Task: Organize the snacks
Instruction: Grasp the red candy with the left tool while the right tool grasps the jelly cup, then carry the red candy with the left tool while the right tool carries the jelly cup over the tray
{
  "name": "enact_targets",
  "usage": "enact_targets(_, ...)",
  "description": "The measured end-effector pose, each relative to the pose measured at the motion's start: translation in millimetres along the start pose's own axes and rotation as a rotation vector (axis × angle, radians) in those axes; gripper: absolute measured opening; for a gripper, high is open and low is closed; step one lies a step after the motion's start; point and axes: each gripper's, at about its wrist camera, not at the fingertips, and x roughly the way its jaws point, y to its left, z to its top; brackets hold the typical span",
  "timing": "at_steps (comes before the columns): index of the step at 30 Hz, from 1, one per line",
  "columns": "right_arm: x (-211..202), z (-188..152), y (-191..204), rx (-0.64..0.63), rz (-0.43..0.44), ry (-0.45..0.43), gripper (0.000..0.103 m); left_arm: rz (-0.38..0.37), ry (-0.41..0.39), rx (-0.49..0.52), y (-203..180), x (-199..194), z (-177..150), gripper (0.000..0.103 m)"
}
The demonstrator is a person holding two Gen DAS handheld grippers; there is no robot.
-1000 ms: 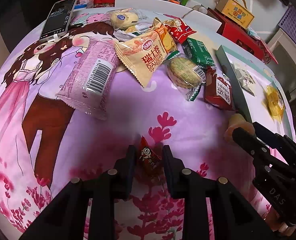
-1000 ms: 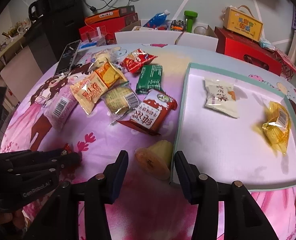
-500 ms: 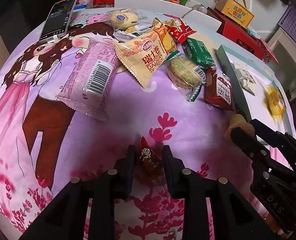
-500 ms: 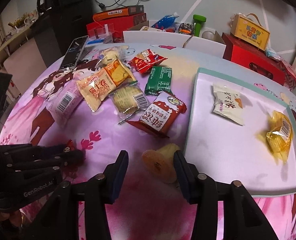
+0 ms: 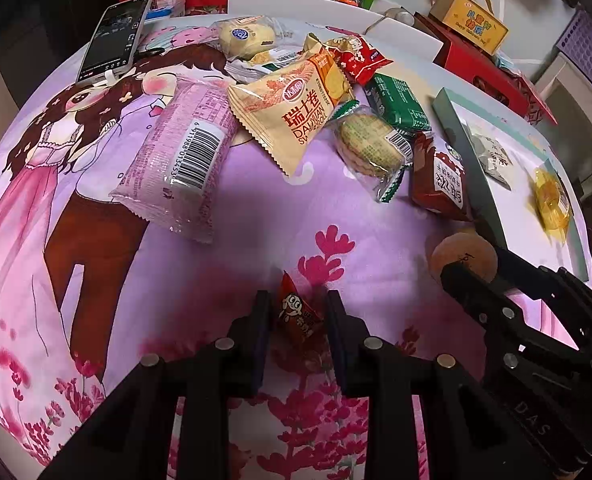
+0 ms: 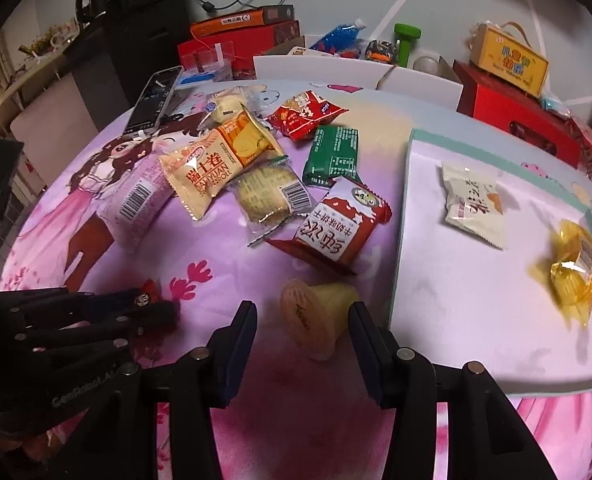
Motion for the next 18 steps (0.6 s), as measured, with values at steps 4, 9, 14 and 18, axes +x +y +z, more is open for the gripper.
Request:
enact_targets(4, 8, 4, 4, -0.027, -0.043, -0.006, 0.052, -0.001, 0.002, 0.000, 0, 2, 1, 0.029)
enact_targets(9, 19, 4, 8, -0.049, -0.079, 0.004, 0.050, 0.002, 0.000, 0.009, -1, 4, 1, 0.029)
enact_targets(14, 19, 4, 7, -0.044, -0.076, -0.002, 0.048, 0.005, -0.004, 0.017, -1, 4, 2, 0.028)
enact_targets(18, 14, 4, 7, -0.037, -0.067, -0.008, 0.048, 0.001, -0.010, 0.013, 0, 2, 3, 0.025)
